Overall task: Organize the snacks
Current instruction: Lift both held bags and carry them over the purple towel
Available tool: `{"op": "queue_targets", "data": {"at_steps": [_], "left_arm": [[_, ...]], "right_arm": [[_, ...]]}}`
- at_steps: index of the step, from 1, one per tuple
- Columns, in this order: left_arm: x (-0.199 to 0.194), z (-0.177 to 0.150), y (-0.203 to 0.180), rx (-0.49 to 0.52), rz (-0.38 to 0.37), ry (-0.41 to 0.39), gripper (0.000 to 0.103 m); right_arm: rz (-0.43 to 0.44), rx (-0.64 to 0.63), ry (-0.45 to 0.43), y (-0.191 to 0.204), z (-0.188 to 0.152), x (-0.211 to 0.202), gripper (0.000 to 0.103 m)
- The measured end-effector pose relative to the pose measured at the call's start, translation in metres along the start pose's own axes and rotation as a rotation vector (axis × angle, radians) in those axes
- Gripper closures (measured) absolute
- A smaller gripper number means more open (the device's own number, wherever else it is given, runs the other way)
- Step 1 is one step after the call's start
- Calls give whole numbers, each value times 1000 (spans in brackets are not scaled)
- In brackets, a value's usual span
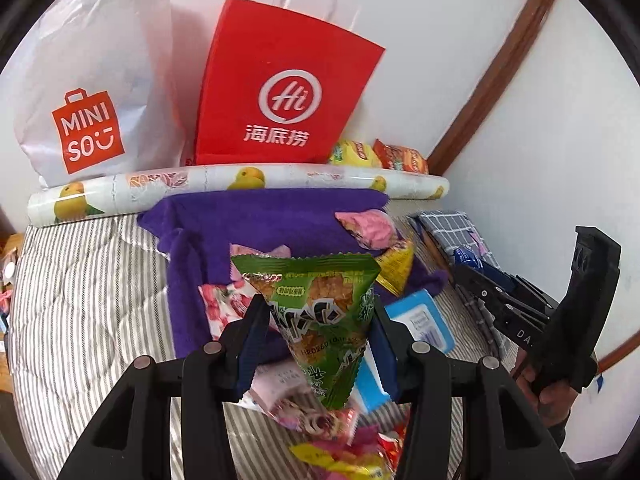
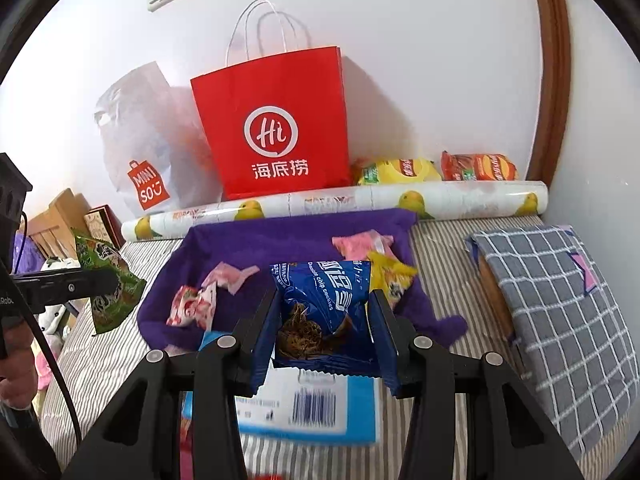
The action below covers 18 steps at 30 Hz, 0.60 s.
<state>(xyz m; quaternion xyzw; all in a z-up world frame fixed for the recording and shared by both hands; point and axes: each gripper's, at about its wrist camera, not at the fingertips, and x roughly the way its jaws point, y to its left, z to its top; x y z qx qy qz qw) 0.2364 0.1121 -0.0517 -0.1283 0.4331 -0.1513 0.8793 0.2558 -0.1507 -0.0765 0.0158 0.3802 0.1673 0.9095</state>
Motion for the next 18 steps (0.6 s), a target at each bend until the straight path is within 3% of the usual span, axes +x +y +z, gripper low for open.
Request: {"op": "queue_targets", "data": {"at_steps": [18], "left_arm": [[56, 44, 16, 14, 5, 25, 57]], "right_arm": [[5, -53, 24, 7, 33, 74, 59]]}}
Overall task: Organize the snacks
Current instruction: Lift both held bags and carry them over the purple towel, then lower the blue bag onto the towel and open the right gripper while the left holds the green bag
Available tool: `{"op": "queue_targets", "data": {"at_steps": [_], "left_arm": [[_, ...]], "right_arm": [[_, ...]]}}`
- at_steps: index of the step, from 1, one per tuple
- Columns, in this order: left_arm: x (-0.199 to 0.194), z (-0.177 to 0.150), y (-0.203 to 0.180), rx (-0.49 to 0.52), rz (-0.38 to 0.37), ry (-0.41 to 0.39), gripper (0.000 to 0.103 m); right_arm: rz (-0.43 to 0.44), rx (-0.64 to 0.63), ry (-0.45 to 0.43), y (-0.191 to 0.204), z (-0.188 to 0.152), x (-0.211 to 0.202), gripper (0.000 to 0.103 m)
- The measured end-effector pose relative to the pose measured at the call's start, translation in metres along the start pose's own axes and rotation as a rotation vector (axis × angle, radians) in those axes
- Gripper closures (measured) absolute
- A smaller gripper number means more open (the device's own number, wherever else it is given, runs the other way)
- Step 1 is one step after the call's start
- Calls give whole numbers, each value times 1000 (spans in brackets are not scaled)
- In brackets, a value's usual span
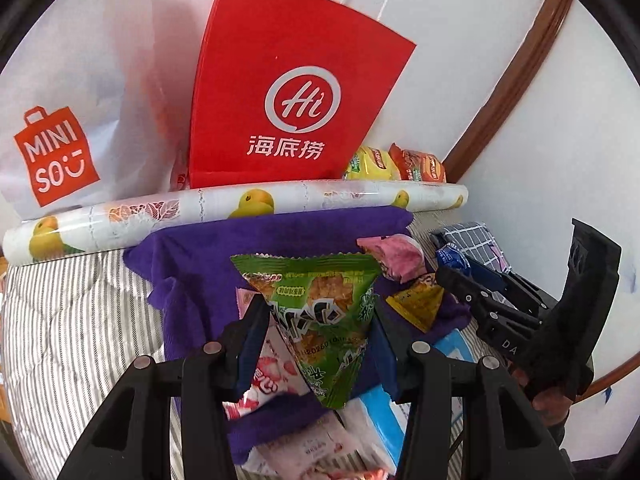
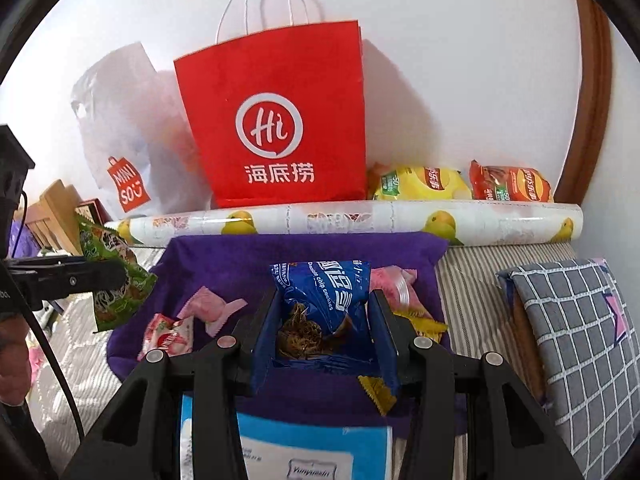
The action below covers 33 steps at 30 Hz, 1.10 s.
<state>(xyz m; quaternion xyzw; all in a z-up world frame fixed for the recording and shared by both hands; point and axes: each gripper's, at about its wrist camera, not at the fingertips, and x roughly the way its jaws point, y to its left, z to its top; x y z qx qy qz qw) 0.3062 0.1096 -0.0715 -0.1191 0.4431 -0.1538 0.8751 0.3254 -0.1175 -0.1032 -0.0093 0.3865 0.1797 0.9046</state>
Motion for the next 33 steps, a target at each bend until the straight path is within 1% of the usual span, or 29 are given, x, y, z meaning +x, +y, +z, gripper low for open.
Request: {"op": "queue_targets", "data": {"at_steps": [7, 12, 23, 26, 33], "left_arm": [[16, 0, 12, -16, 13, 28, 57], [23, -1, 18, -28, 19, 43, 57], [31, -4, 21, -28, 25, 62, 57], [32, -5, 20, -27, 24, 64, 57], [33, -6, 21, -30, 21, 64, 57]], "right_arm": [[3, 4, 42, -2, -4, 21, 59], [7, 4, 81, 0, -8, 30, 59], [-11, 14, 127, -2, -18, 45, 59], [-3, 17, 147, -3, -19, 49, 59], [-18, 22, 179, -3, -21, 54, 59]]}}
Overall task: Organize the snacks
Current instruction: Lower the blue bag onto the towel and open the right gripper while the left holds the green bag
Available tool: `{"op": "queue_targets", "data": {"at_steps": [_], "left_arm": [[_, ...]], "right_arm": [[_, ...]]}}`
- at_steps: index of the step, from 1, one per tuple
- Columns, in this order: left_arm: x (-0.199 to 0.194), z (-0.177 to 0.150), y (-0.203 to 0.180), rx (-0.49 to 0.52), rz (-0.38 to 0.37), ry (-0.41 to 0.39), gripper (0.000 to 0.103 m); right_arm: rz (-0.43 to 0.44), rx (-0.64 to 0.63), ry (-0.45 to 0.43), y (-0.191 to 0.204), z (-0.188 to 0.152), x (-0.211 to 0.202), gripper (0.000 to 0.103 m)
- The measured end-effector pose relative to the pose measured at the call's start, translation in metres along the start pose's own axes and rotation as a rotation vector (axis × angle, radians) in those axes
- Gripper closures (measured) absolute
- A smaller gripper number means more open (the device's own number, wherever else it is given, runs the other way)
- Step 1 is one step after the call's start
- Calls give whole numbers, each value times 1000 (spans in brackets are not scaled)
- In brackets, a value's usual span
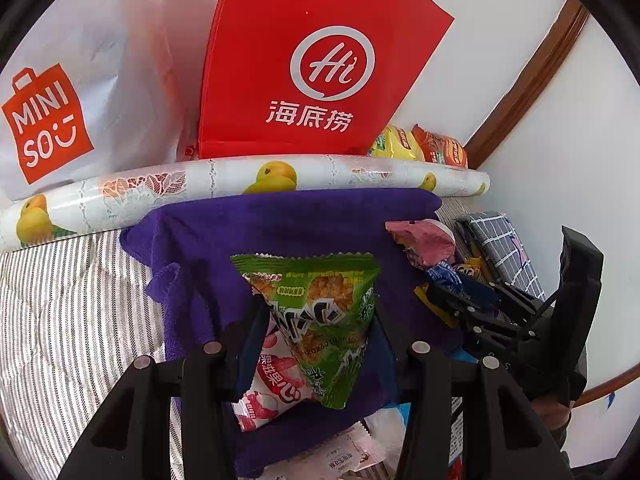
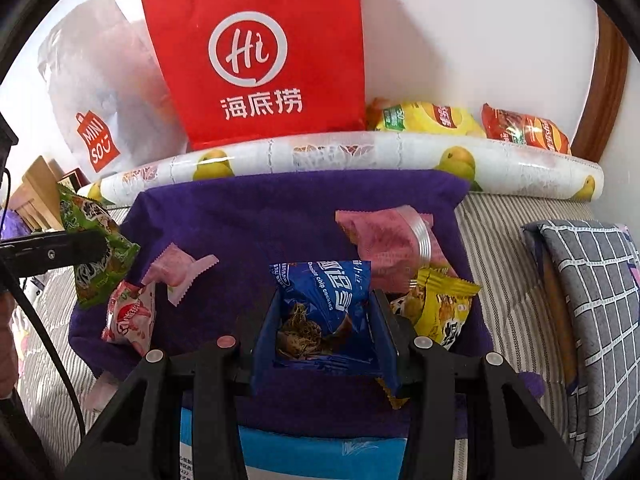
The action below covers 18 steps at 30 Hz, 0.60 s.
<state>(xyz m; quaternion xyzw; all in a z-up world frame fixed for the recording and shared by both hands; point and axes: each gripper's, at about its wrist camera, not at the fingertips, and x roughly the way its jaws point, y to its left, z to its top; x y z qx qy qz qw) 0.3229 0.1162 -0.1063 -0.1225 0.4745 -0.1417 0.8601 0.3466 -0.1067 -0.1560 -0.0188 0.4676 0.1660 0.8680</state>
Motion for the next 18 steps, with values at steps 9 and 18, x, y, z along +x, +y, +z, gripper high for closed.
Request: {"op": "queue_targets", "data": {"at_steps": [9, 18], "left_arm": [[6, -1, 2, -2, 1, 16, 57], [15, -2, 4, -13, -1, 31, 57]], "right_arm": [[-6, -10, 9, 2, -1, 2, 58], [15, -11, -20, 3, -2, -4, 46]]}}
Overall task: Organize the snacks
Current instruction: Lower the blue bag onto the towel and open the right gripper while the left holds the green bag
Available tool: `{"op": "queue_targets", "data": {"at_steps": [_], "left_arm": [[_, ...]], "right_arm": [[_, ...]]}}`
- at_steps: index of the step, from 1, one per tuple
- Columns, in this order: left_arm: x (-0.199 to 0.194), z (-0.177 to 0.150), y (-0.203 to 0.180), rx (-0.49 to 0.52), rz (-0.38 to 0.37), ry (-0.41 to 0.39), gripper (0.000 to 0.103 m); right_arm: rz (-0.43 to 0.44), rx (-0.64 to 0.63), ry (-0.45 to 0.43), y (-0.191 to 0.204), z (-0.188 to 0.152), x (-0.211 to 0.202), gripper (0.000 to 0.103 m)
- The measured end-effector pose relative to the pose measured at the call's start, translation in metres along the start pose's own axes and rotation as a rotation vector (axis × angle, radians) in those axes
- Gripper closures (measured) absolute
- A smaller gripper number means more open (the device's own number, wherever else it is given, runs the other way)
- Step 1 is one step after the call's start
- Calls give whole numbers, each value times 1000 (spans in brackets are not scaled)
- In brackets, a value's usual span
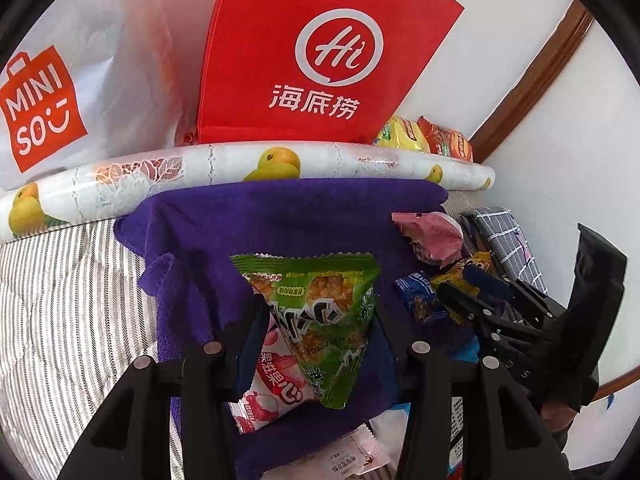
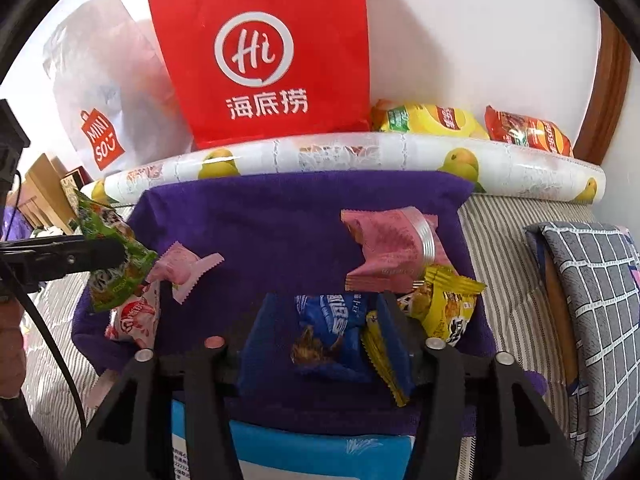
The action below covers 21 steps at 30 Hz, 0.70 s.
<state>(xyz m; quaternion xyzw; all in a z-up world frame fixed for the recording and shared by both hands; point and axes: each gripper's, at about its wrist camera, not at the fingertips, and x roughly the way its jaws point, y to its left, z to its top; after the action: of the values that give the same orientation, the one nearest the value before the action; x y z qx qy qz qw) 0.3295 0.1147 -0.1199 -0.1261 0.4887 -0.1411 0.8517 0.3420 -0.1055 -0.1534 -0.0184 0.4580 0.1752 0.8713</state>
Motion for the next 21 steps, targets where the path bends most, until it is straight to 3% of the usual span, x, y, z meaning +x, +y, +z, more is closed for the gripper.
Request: {"op": "queue_targets", "data": {"at_steps": [4, 21], "left_arm": [[5, -1, -1, 1, -2, 10, 57], [22, -4, -2, -2, 2, 51, 57]], "right_arm": [[4, -9, -26, 3, 0, -6, 42], [-3, -6, -111, 1, 2, -26, 42]]}}
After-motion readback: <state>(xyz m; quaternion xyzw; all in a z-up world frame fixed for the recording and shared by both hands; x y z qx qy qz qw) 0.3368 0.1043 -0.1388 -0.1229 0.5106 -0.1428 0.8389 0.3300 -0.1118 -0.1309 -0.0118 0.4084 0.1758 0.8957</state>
